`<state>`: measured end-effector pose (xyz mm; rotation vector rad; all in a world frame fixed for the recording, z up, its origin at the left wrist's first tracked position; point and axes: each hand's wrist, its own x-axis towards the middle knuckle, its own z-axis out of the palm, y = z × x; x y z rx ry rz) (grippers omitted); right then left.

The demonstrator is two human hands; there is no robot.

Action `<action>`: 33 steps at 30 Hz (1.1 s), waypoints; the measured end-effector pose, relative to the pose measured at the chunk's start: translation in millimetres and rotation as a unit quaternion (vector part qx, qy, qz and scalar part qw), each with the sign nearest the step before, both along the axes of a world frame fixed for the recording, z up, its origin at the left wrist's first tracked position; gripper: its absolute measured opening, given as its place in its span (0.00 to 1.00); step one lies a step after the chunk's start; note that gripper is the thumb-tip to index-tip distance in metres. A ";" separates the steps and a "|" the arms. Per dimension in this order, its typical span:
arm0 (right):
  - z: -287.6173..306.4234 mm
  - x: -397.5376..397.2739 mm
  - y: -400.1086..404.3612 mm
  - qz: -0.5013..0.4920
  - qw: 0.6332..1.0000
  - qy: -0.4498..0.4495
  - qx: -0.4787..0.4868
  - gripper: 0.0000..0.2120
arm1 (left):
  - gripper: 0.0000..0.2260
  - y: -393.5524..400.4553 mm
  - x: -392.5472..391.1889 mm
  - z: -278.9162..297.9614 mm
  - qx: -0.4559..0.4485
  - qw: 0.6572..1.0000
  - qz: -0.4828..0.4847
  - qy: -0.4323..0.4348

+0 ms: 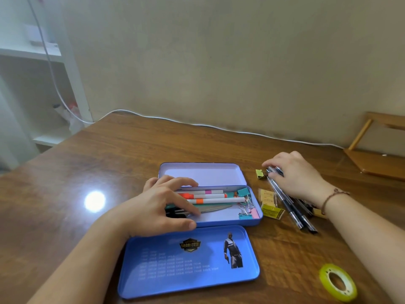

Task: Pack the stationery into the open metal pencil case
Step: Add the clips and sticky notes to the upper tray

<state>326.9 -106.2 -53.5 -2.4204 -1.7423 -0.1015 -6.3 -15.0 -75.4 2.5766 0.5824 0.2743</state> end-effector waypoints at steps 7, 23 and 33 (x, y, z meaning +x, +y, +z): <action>-10.6 -4.7 18.4 0.020 0.999 -0.015 -0.027 0.18 | 0.16 0.3 -0.4 0.0 -0.005 1.000 0.002 0.002; 5.1 -80.6 -20.7 0.259 0.965 -0.007 -0.028 0.17 | 0.16 1.1 0.2 0.7 -0.011 1.000 0.006 0.000; 7.2 -80.3 -19.8 0.255 0.965 0.019 -0.057 0.18 | 0.15 1.1 0.2 0.3 -0.005 1.000 0.001 0.001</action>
